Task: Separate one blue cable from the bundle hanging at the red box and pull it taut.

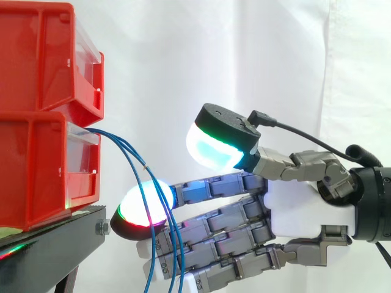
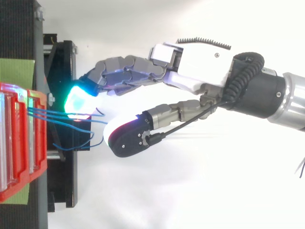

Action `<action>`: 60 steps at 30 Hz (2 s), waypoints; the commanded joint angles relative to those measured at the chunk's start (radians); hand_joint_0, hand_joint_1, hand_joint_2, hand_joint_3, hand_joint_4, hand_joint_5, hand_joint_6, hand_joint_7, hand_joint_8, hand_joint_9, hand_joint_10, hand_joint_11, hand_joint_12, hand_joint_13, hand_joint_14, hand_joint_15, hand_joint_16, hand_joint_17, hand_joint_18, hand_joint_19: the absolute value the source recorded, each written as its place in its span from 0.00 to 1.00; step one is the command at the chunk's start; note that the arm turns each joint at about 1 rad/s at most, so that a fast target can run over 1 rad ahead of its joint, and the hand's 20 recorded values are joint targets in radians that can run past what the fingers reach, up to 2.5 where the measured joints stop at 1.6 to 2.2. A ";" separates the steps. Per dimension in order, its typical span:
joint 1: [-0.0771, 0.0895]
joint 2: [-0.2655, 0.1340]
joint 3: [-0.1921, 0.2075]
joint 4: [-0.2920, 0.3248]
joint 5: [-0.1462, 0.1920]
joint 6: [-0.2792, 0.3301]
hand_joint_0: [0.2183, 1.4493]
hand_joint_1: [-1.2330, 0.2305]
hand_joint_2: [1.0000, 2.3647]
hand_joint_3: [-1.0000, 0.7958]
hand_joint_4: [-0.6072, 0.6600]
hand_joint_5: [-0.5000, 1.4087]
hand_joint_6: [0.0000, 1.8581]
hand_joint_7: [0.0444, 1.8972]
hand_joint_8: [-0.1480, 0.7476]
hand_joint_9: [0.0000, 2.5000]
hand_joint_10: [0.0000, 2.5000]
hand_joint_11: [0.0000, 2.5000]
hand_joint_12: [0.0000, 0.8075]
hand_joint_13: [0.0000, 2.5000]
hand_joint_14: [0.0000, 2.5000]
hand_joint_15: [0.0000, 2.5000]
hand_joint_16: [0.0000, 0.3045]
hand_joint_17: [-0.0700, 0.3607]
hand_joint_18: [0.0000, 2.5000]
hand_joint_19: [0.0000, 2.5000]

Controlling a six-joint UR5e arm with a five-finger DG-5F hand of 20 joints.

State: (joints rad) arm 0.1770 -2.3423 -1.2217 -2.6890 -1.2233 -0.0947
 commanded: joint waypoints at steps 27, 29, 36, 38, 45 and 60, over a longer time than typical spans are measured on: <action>0.006 -0.023 0.031 0.001 -0.005 0.001 0.29 0.34 0.00 0.28 0.70 0.19 0.27 0.51 0.44 0.19 0.00 0.06 0.32 0.17 0.00 0.03 0.11 0.33 0.15 0.09; 0.006 -0.023 0.030 0.005 -0.005 0.000 0.29 0.34 0.00 0.28 0.70 0.19 0.27 0.51 0.44 0.19 0.00 0.06 0.32 0.17 0.00 0.03 0.11 0.33 0.15 0.09; 0.006 -0.023 0.031 0.000 -0.005 0.001 0.30 0.34 0.00 0.29 0.67 0.19 0.27 0.56 0.45 0.20 0.00 0.06 0.31 0.17 0.00 0.03 0.10 0.33 0.15 0.09; 0.007 -0.023 0.031 0.000 -0.005 0.000 0.31 0.35 0.00 0.31 0.65 0.20 0.27 0.59 0.45 0.20 0.00 0.06 0.31 0.18 0.00 0.03 0.10 0.33 0.15 0.09; 0.012 -0.023 0.042 0.000 -0.004 -0.002 0.32 0.38 0.01 0.35 0.60 0.20 0.28 0.65 0.45 0.21 0.00 0.07 0.31 0.18 0.00 0.03 0.10 0.33 0.15 0.09; 0.012 -0.023 0.059 -0.034 -0.005 0.001 0.32 0.45 0.01 0.36 0.58 0.17 0.43 0.53 0.47 0.24 0.00 0.11 0.31 0.19 0.00 0.04 0.10 0.32 0.16 0.09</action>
State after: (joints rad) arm 0.1883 -2.3653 -1.1673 -2.7115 -1.2274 -0.0940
